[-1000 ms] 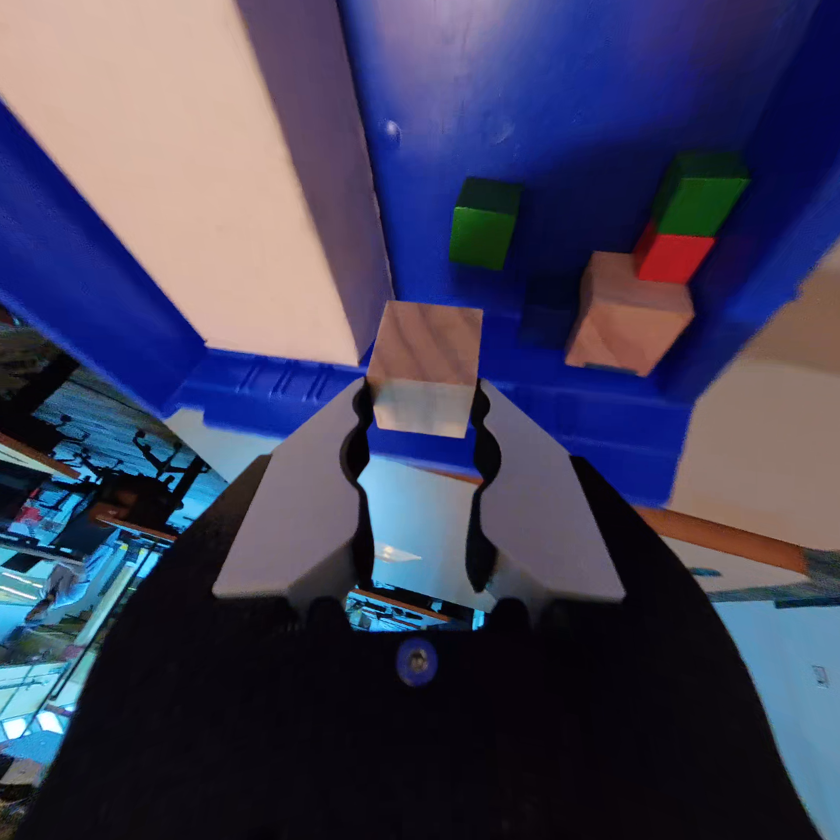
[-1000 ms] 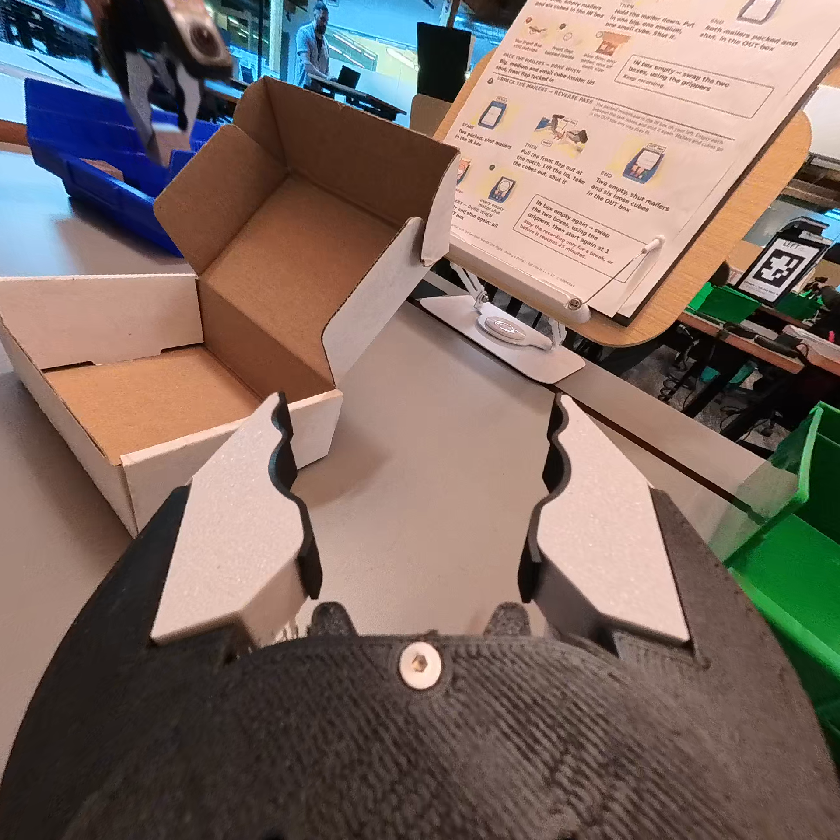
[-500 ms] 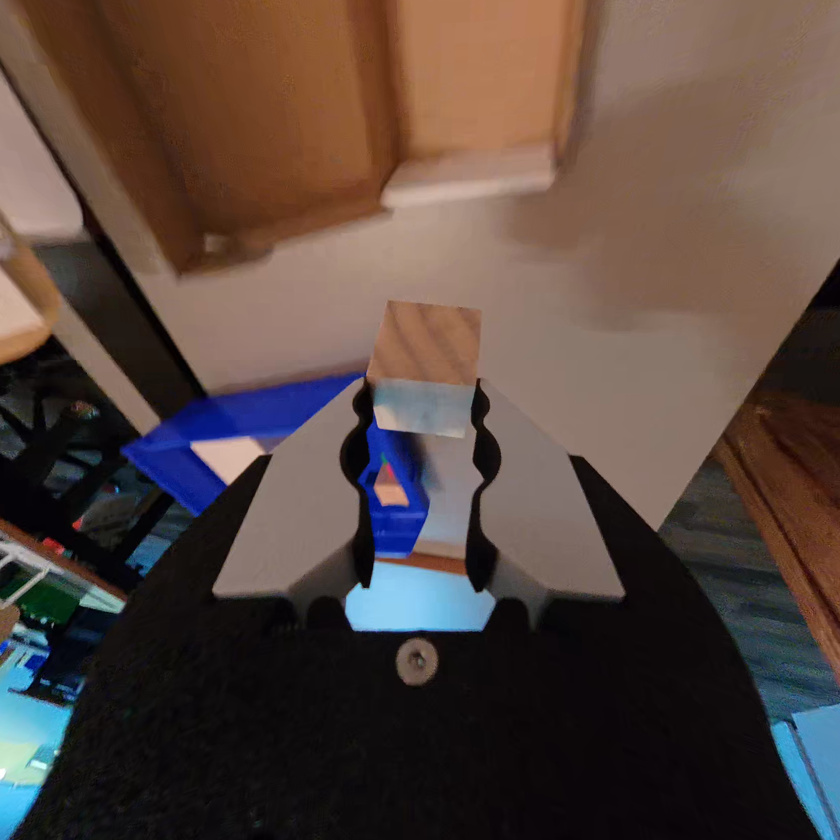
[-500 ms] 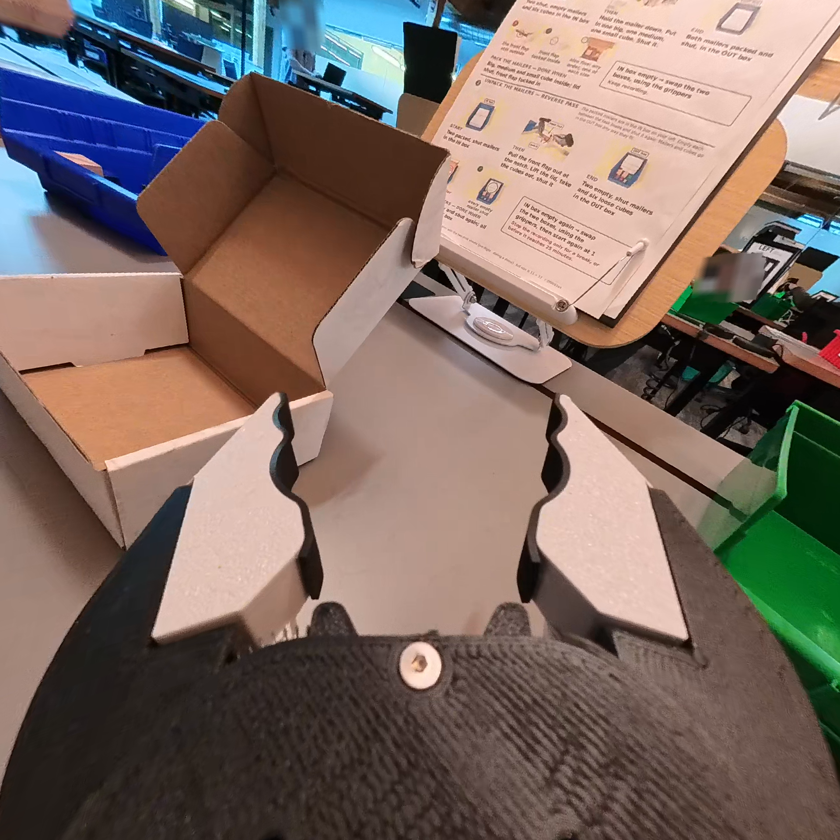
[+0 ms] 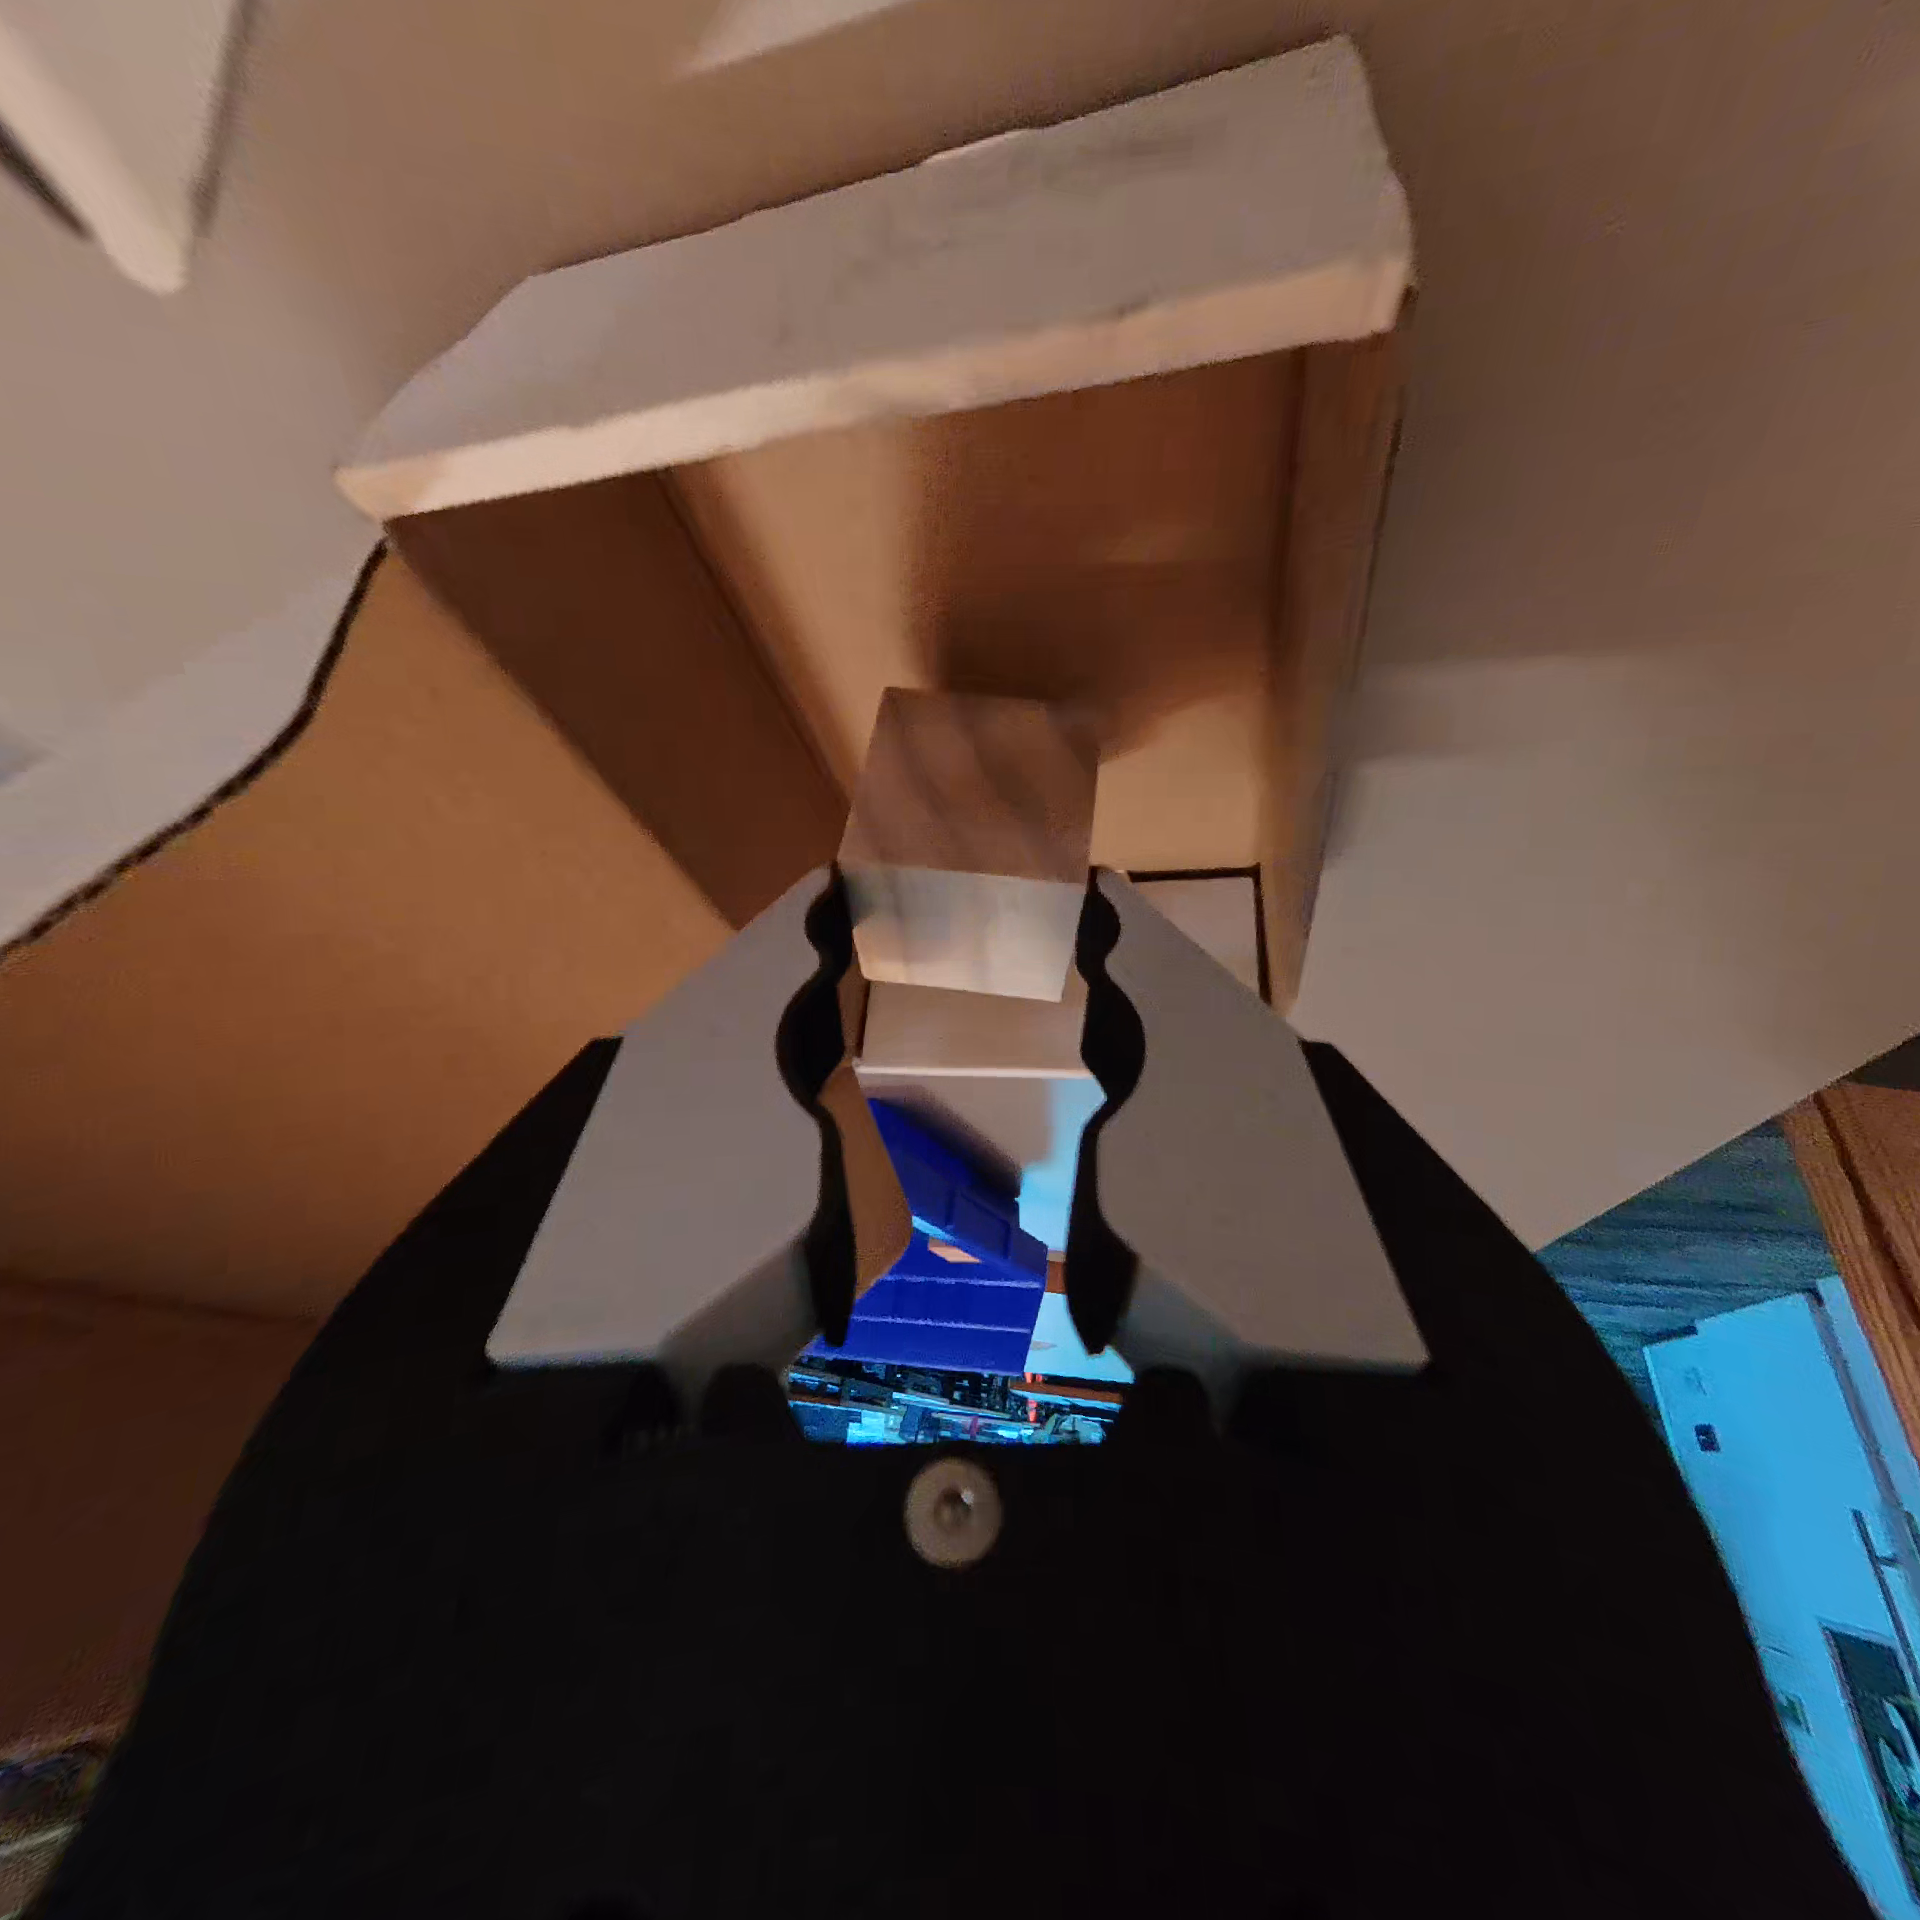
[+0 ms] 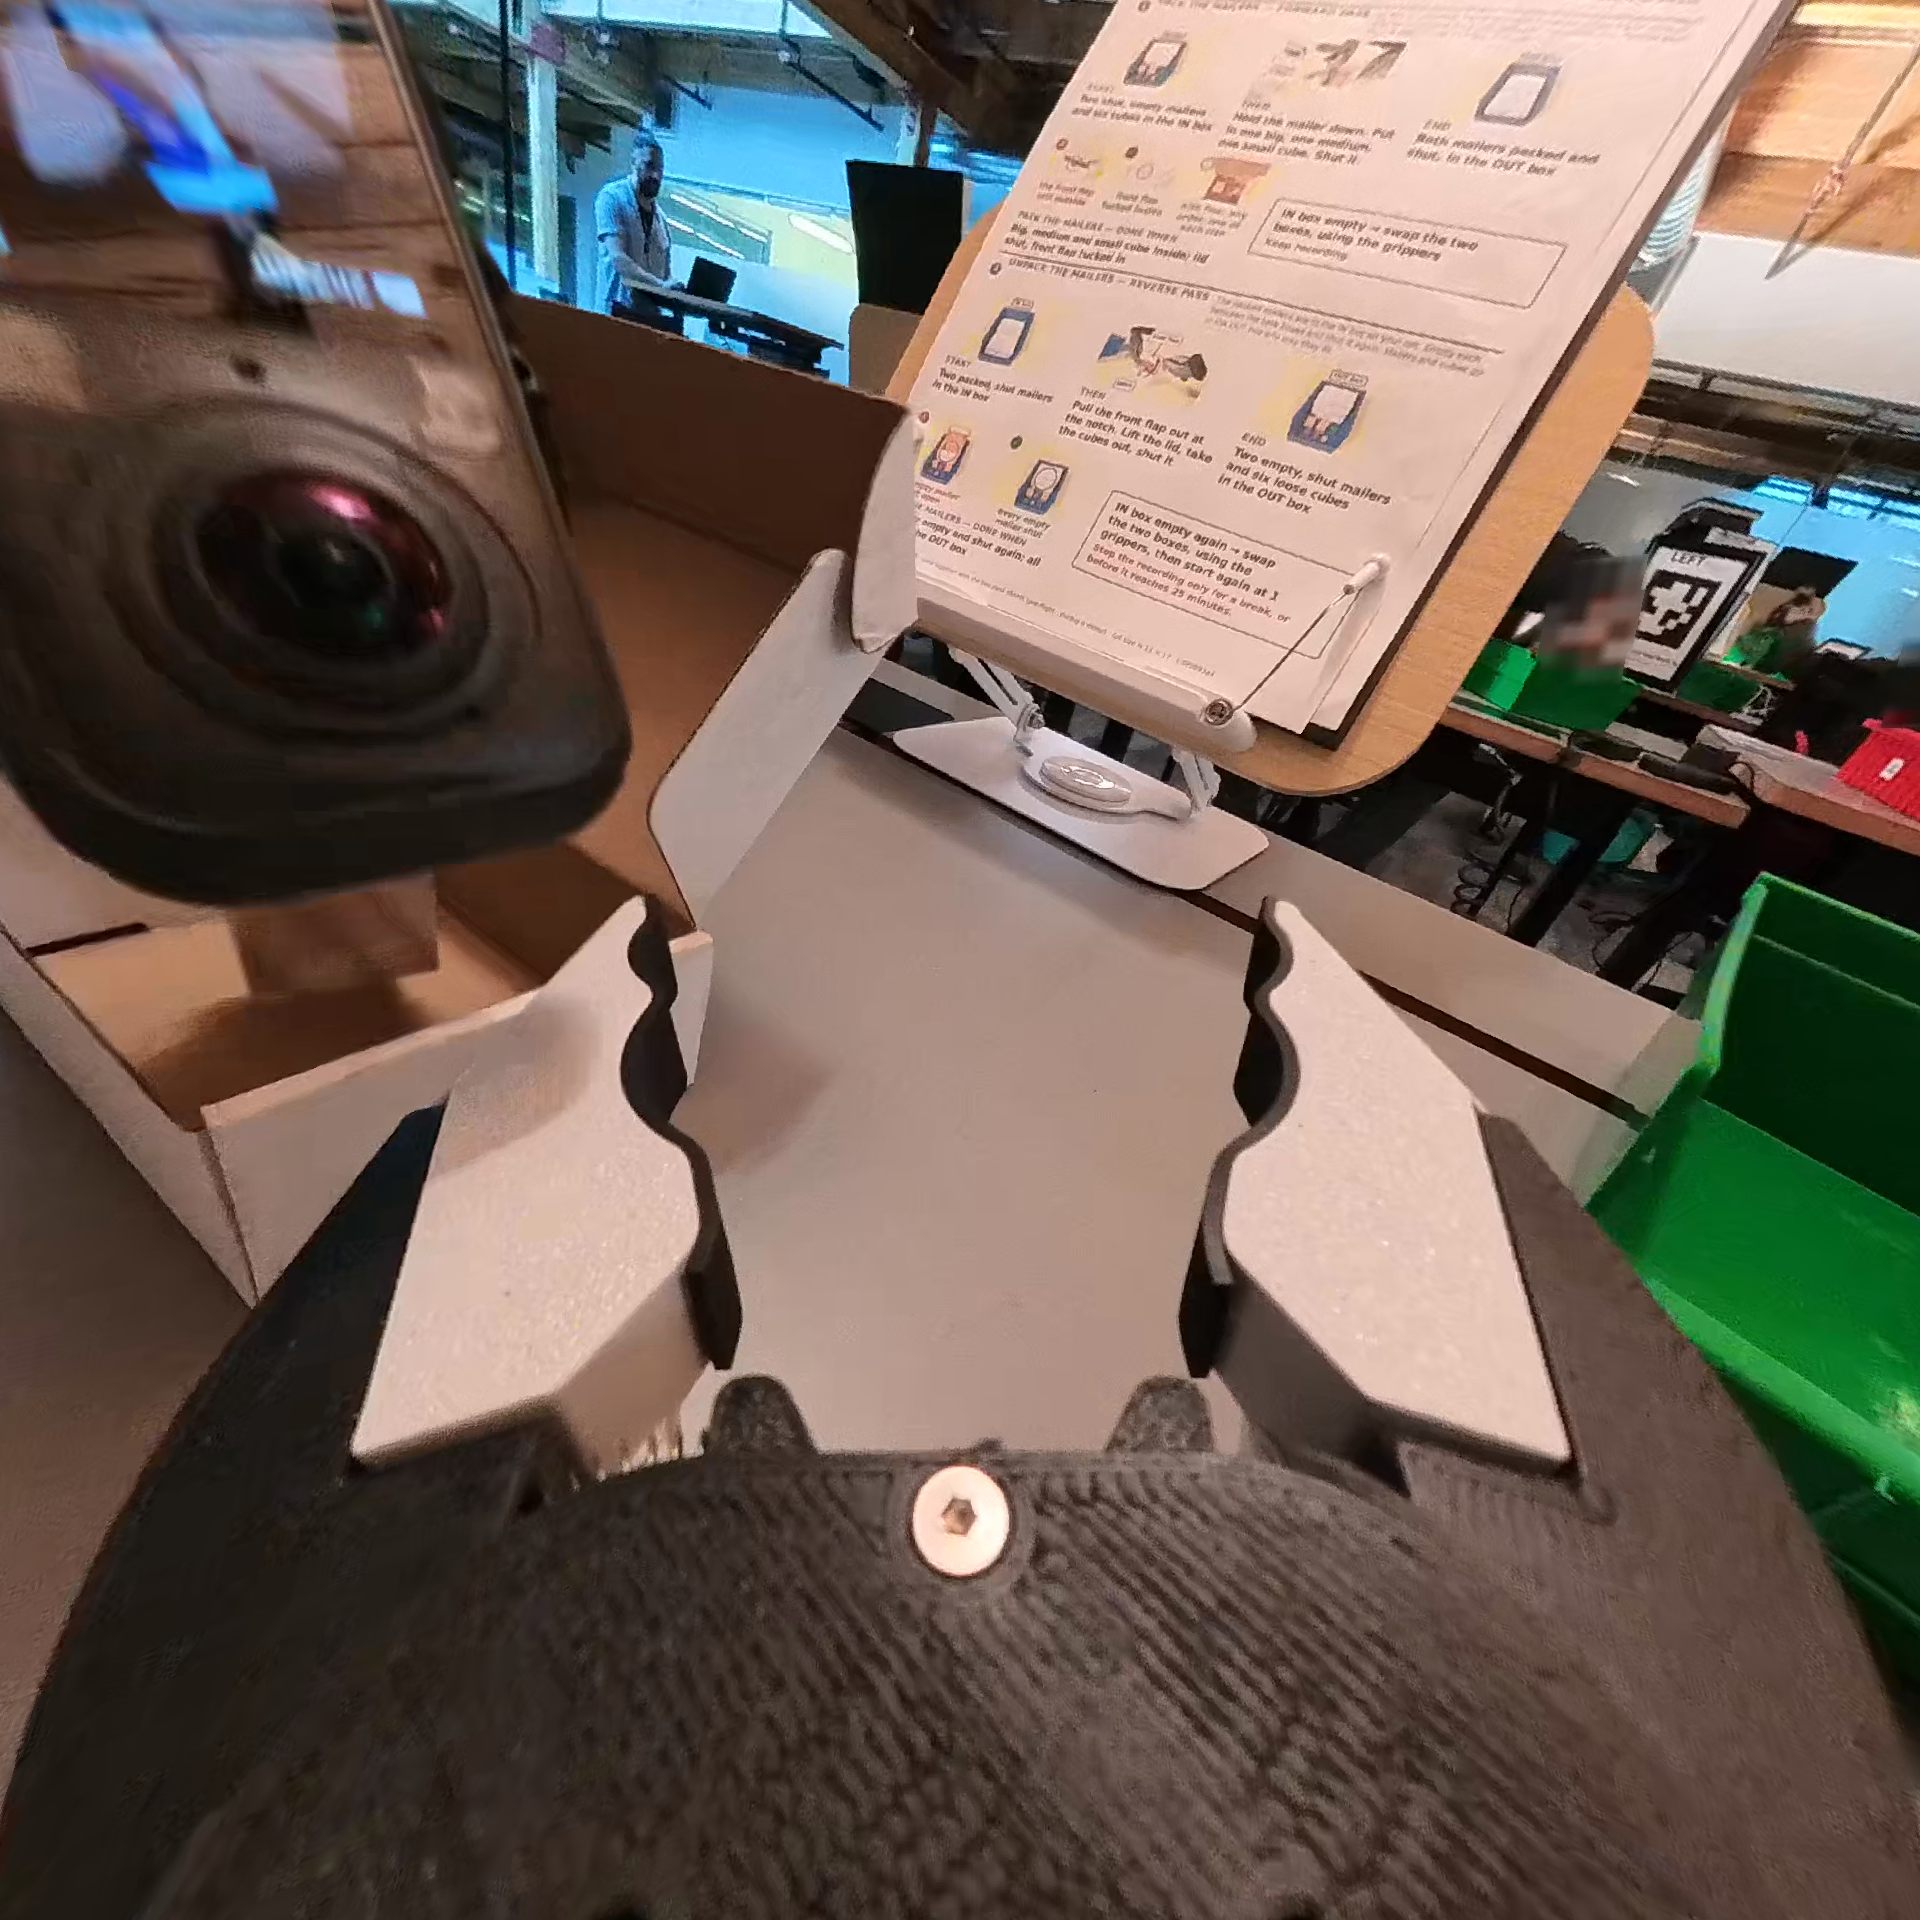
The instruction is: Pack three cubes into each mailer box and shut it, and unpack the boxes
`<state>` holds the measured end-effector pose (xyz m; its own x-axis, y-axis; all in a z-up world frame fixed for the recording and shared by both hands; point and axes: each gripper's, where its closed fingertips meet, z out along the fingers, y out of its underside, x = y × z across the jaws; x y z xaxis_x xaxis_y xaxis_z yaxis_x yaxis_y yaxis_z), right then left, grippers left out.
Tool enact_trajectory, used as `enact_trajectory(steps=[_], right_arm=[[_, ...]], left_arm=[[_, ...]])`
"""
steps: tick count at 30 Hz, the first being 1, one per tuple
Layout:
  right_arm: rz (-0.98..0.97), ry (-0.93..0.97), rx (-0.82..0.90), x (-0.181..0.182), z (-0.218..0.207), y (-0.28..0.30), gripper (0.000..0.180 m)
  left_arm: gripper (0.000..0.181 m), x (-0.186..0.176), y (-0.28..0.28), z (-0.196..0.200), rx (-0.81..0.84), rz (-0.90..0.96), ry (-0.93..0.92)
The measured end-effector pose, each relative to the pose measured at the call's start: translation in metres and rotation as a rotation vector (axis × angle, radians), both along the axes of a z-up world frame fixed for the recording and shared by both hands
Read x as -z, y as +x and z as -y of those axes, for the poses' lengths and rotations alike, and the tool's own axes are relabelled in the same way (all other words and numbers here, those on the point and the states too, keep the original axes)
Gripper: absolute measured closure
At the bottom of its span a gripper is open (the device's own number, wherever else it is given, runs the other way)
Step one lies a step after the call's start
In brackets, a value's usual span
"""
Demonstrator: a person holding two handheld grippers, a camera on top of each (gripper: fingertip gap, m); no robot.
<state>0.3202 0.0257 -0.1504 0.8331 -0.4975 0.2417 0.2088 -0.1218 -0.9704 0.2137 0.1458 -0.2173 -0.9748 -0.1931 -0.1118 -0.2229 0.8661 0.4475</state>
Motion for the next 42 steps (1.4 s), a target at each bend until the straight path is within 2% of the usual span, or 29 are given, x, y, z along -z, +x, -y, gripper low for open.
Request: enact_trajectory(steps=[11,14,17,19,21,24,26,28,32,36,38,42], right_arm=[[-0.019,-0.009,-0.013,0.002,-0.002,0.001,0.071],[-0.016,-0.013,-0.015,0.002,-0.002,0.001,0.071],[-0.008,-0.012,-0.013,0.002,-0.002,0.000,0.071],[-0.002,-0.017,-0.012,0.002,-0.003,0.000,0.071],[0.005,-0.019,-0.009,0.002,-0.003,-0.001,0.070],[0.005,-0.016,-0.005,0.002,-0.002,0.000,0.070],[-0.001,-0.015,-0.007,0.002,-0.002,0.000,0.070],[-0.007,-0.013,-0.007,0.002,-0.002,0.001,0.070],[0.002,-0.019,-0.009,0.002,-0.003,0.000,0.070],[0.028,-0.049,-0.008,0.005,-0.006,-0.003,0.069],[0.037,-0.065,-0.009,0.006,-0.007,-0.004,0.069],[0.038,-0.084,-0.012,0.009,-0.009,-0.004,0.069]], left_arm=[[0.138,0.021,-0.001,-0.008,-0.044,-0.006,-0.041],[0.116,0.015,-0.006,-0.010,-0.065,-0.004,-0.040],[0.101,-0.014,-0.003,-0.005,-0.031,0.086,-0.085],[0.104,-0.049,-0.009,0.000,-0.002,0.143,-0.180],[0.118,-0.090,-0.017,-0.005,-0.007,0.197,-0.302],[0.121,-0.145,-0.026,-0.052,-0.083,0.288,-0.393],[0.118,-0.164,-0.029,-0.117,-0.186,0.335,-0.303],[0.117,-0.166,-0.027,-0.185,-0.265,0.380,-0.208],[0.114,-0.119,-0.033,-0.270,-0.433,0.298,-0.246],[0.115,-0.065,-0.041,-0.341,-0.333,0.223,-0.147],[0.122,-0.048,-0.035,-0.362,-0.275,0.249,-0.131],[0.134,-0.024,-0.015,-0.373,-0.264,0.310,-0.226]])
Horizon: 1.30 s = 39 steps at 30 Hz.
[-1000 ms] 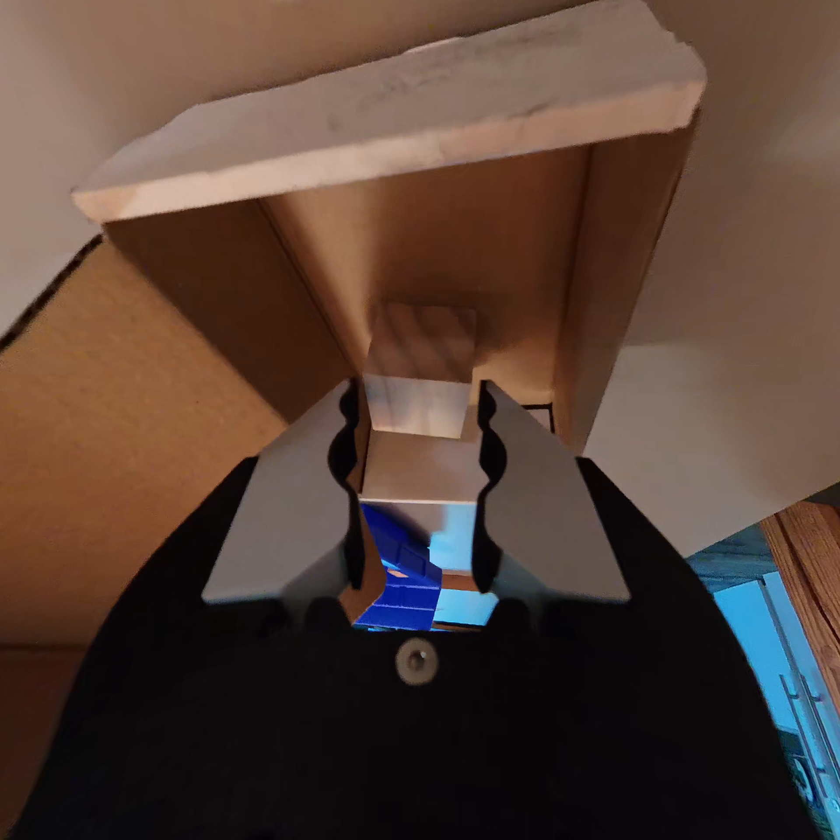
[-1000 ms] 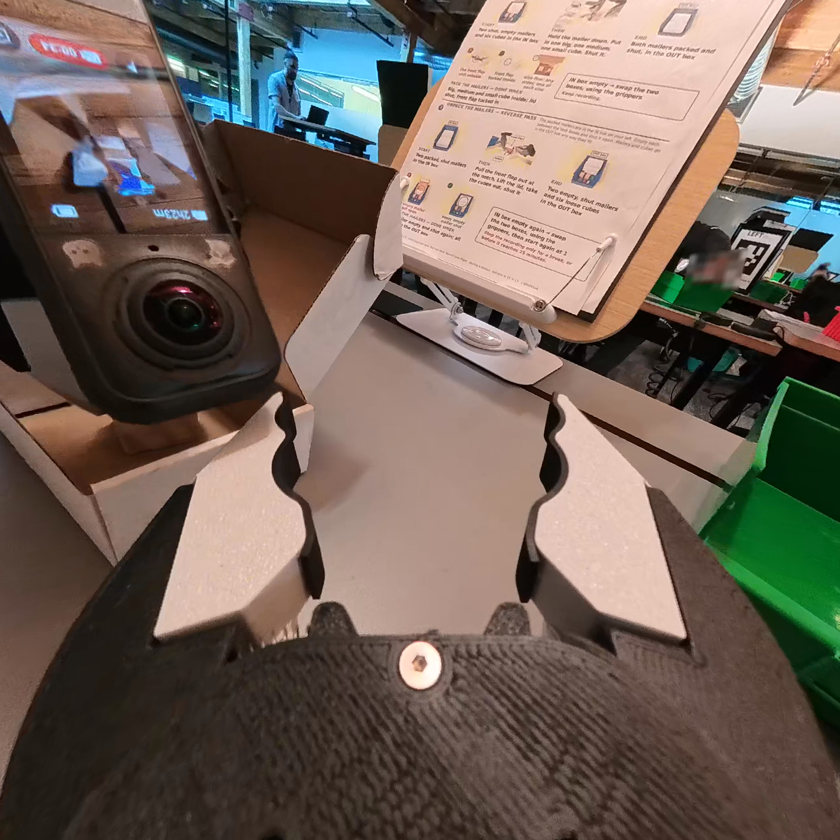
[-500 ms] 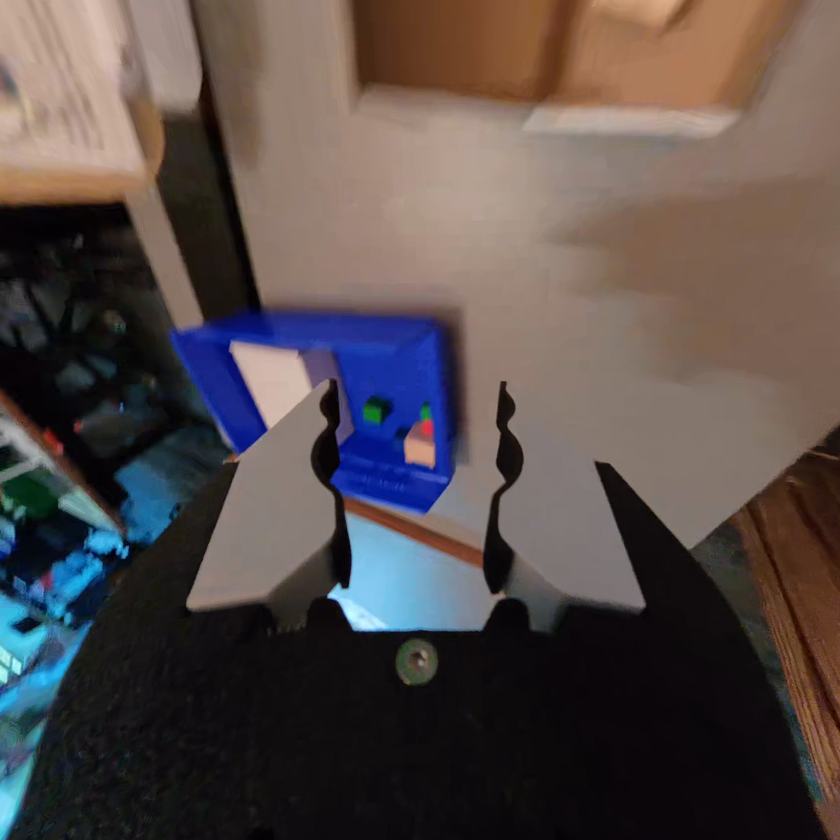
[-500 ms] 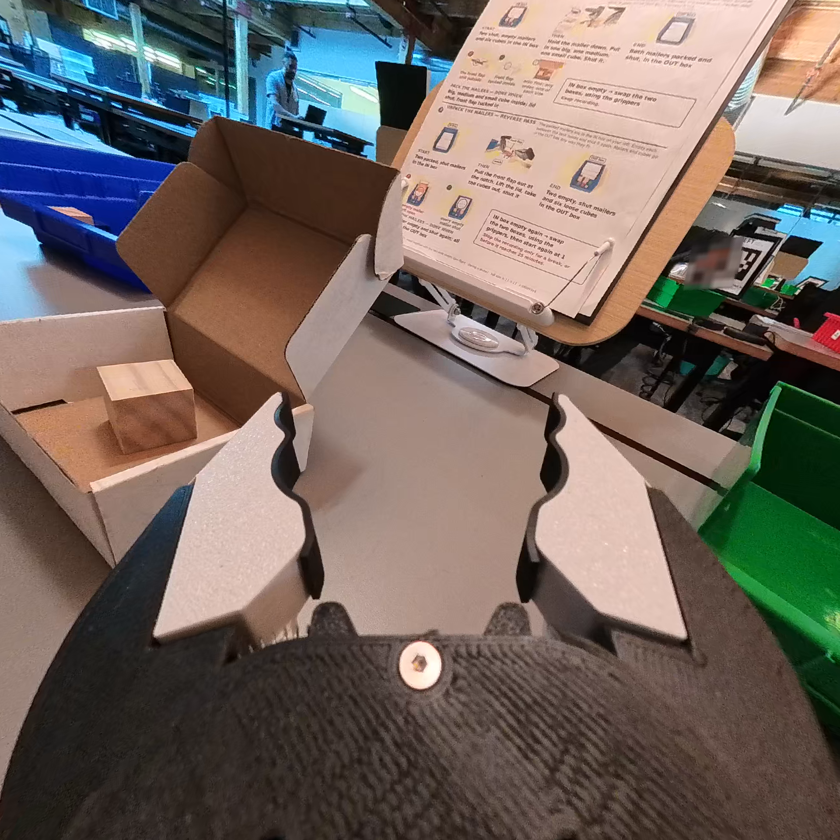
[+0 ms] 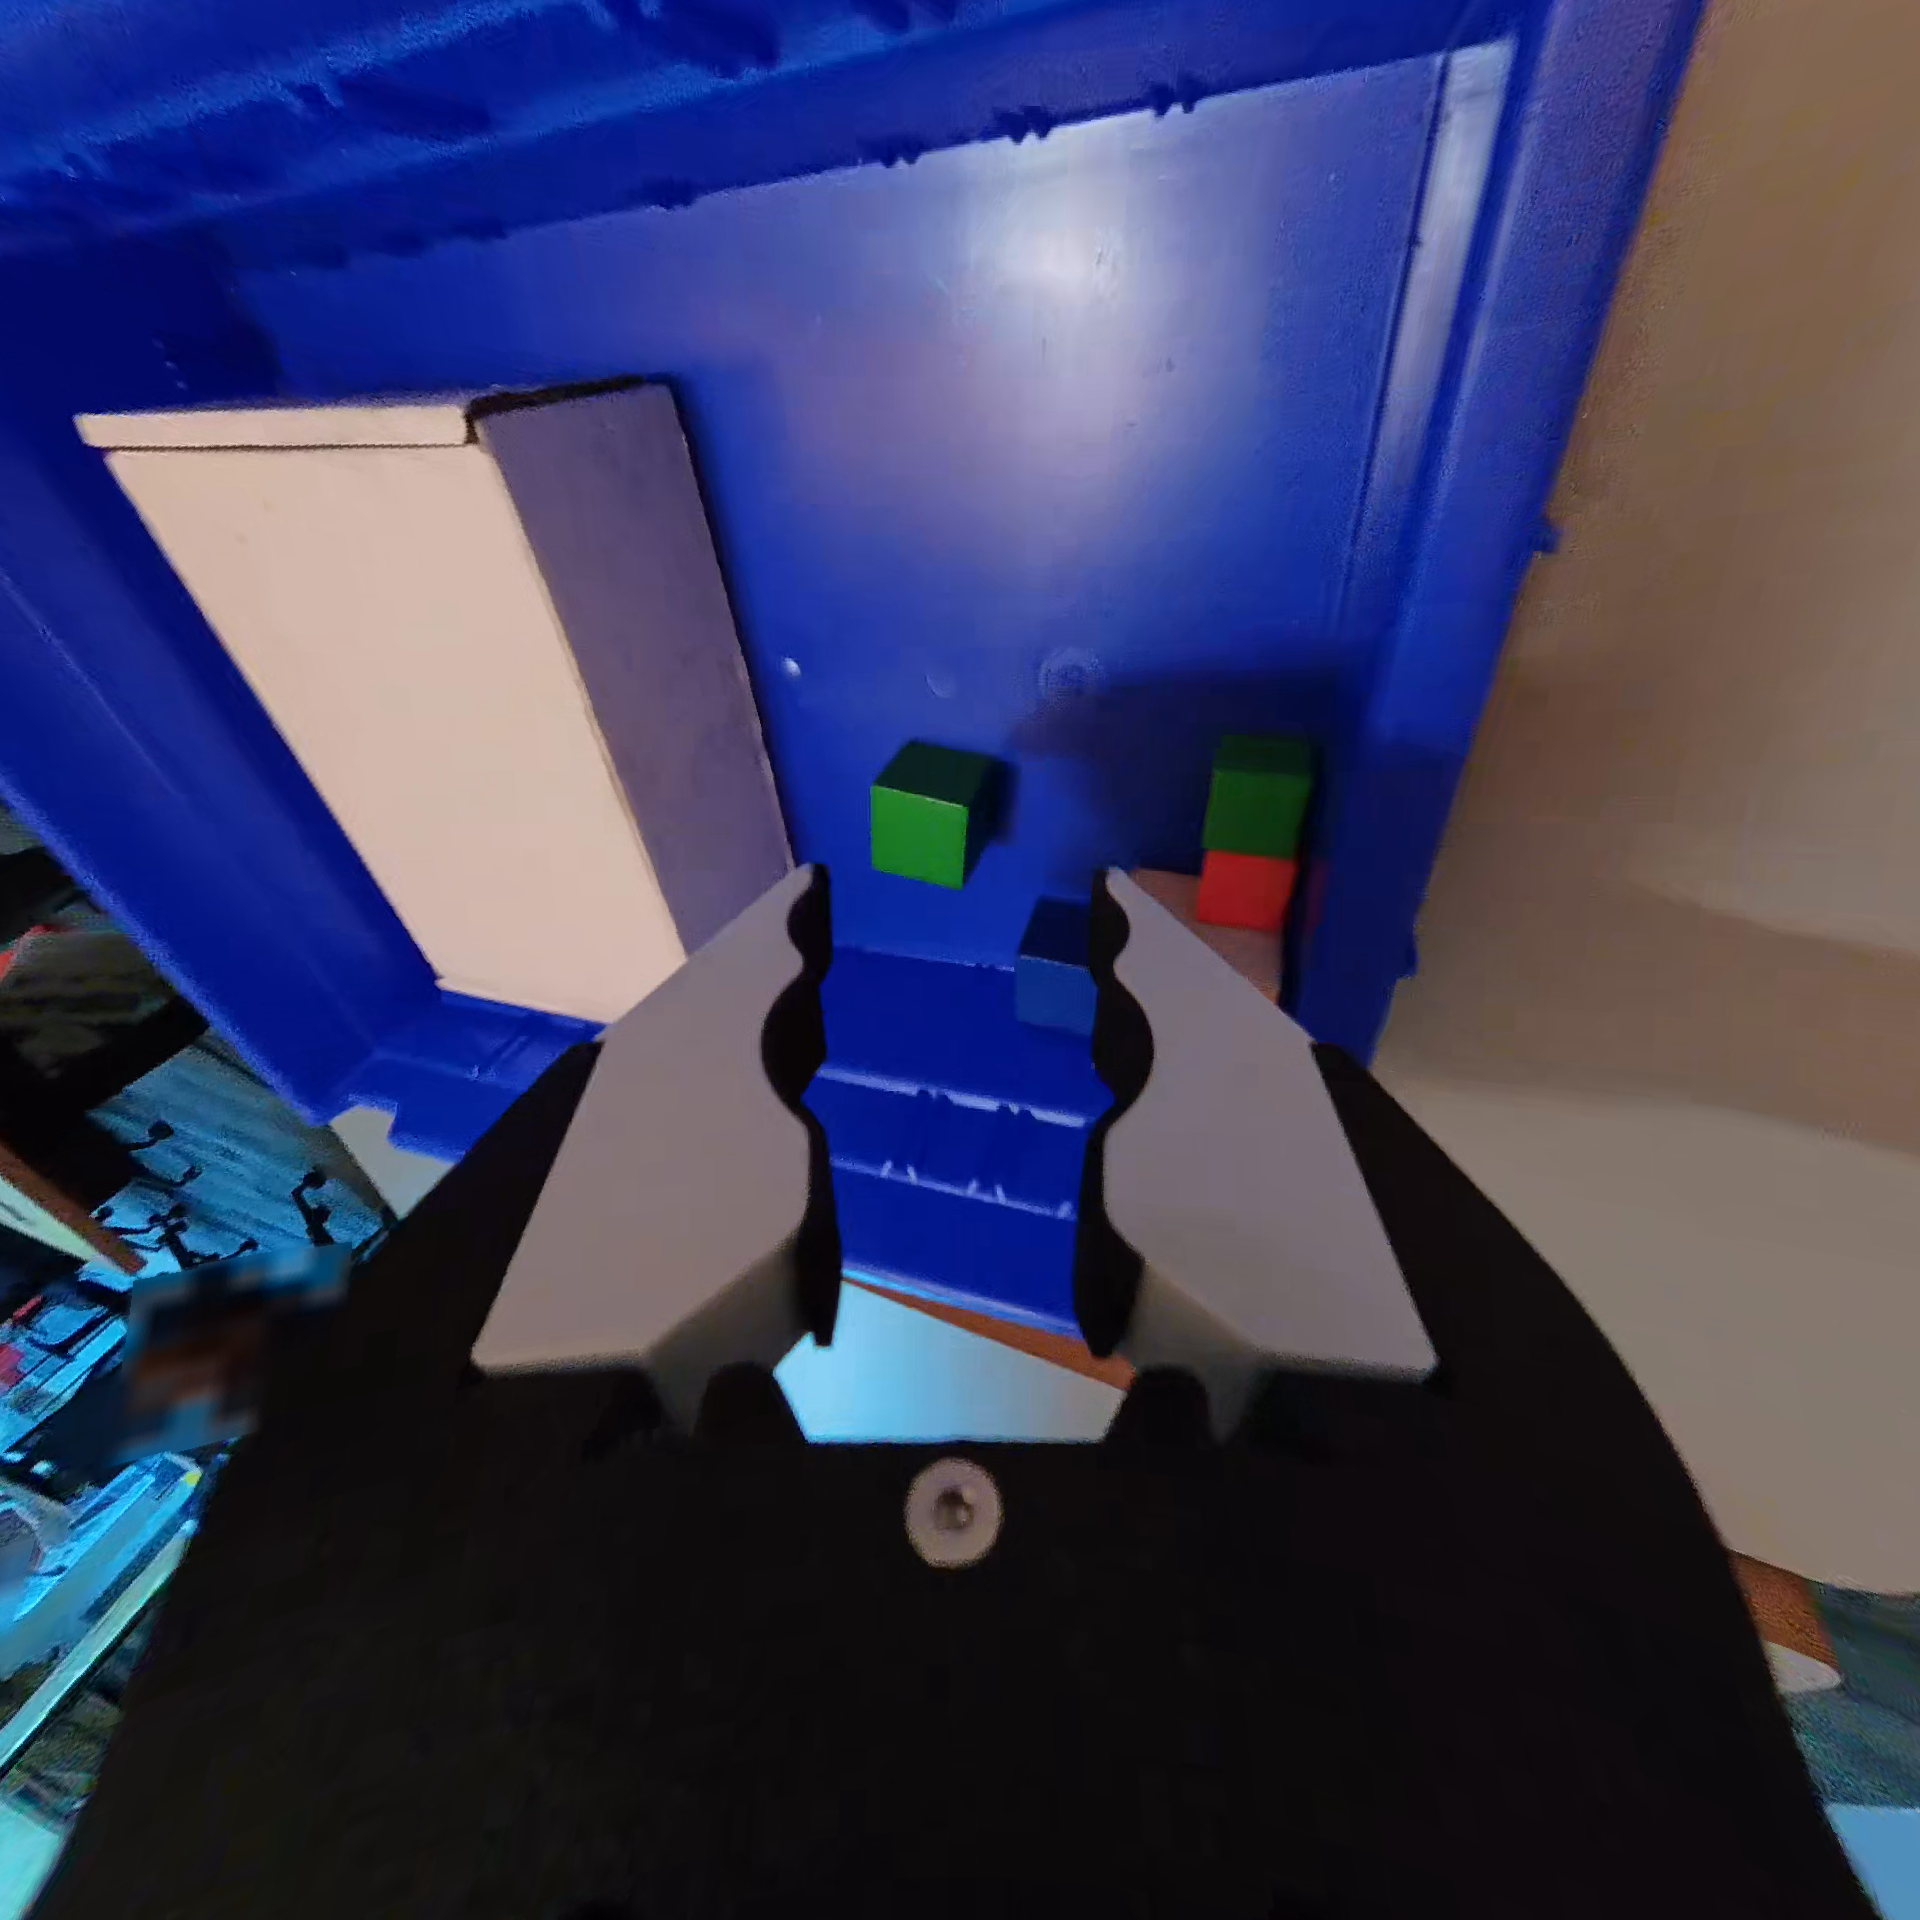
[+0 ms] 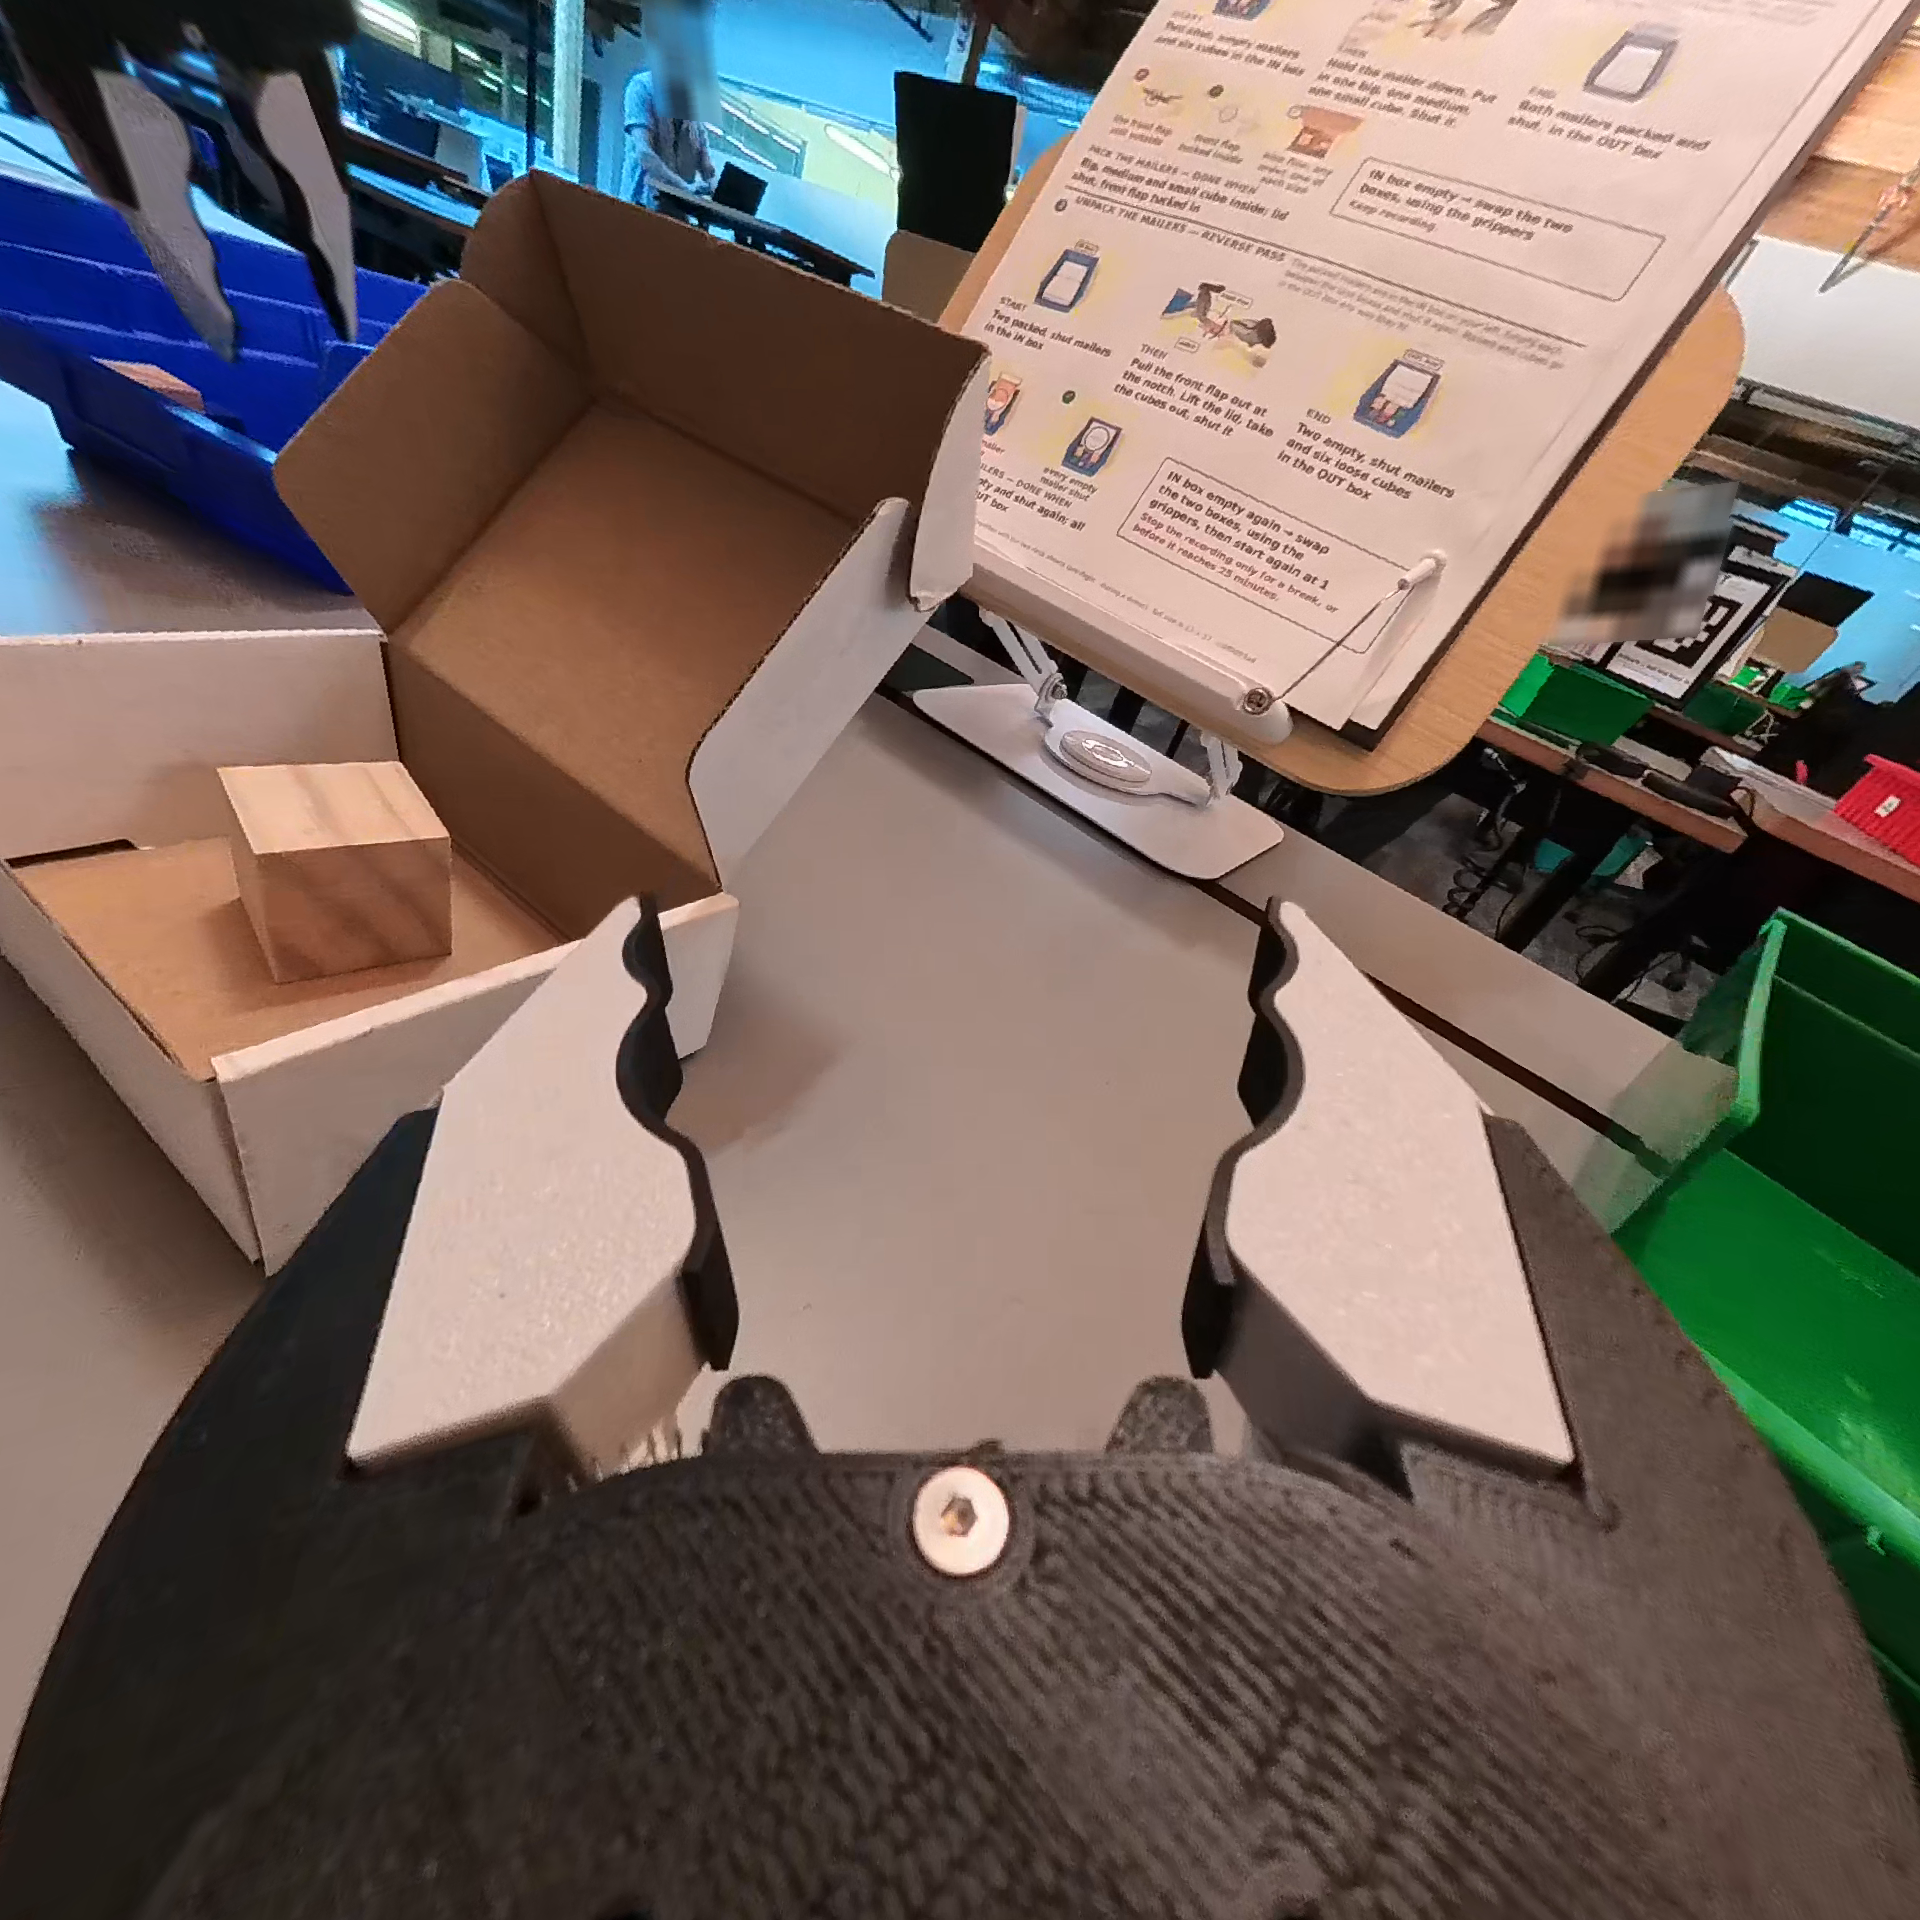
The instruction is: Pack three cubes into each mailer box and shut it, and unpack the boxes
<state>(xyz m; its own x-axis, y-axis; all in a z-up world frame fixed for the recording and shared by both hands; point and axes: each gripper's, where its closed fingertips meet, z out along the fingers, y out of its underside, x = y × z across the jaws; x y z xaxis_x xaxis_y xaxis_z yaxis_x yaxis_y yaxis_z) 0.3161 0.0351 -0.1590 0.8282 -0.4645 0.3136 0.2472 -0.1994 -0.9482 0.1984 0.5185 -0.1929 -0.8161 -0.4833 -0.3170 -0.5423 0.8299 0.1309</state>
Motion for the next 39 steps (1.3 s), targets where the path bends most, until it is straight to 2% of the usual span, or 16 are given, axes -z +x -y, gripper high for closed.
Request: enact_trajectory(steps=[8,13,17,22,25,28,34,36,39], right_arm=[[-0.002,-0.003,-0.004,0.000,-0.001,0.000,0.069],[0.002,-0.020,-0.014,0.002,-0.003,-0.002,0.069],[0.006,-0.035,-0.020,0.004,-0.004,-0.003,0.069],[0.003,-0.028,-0.017,0.003,-0.004,-0.002,0.069],[0.002,-0.018,-0.013,0.002,-0.002,-0.002,0.069],[-0.002,-0.017,-0.011,0.002,-0.002,-0.001,0.069],[0.002,-0.033,-0.008,0.004,-0.003,-0.001,0.070],[0.003,-0.039,-0.006,0.005,-0.004,-0.001,0.070],[0.001,-0.053,-0.004,0.007,-0.005,-0.001,0.070]], left_arm=[[0.131,0.034,0.008,-0.024,-0.037,-0.092,0.035],[0.148,0.045,0.005,-0.034,-0.062,-0.123,0.033],[0.154,0.052,0.008,-0.031,-0.079,-0.081,-0.004],[0.155,0.048,0.009,-0.028,-0.170,-0.057,-0.021],[0.155,0.021,0.011,-0.017,-0.194,-0.047,-0.028],[0.156,-0.028,0.019,0.024,-0.163,0.004,-0.087],[0.156,-0.116,-0.014,0.162,-0.008,0.051,-0.148],[0.156,-0.126,-0.026,0.223,0.039,0.067,-0.234],[0.156,-0.118,-0.026,0.300,0.077,0.085,-0.324]])
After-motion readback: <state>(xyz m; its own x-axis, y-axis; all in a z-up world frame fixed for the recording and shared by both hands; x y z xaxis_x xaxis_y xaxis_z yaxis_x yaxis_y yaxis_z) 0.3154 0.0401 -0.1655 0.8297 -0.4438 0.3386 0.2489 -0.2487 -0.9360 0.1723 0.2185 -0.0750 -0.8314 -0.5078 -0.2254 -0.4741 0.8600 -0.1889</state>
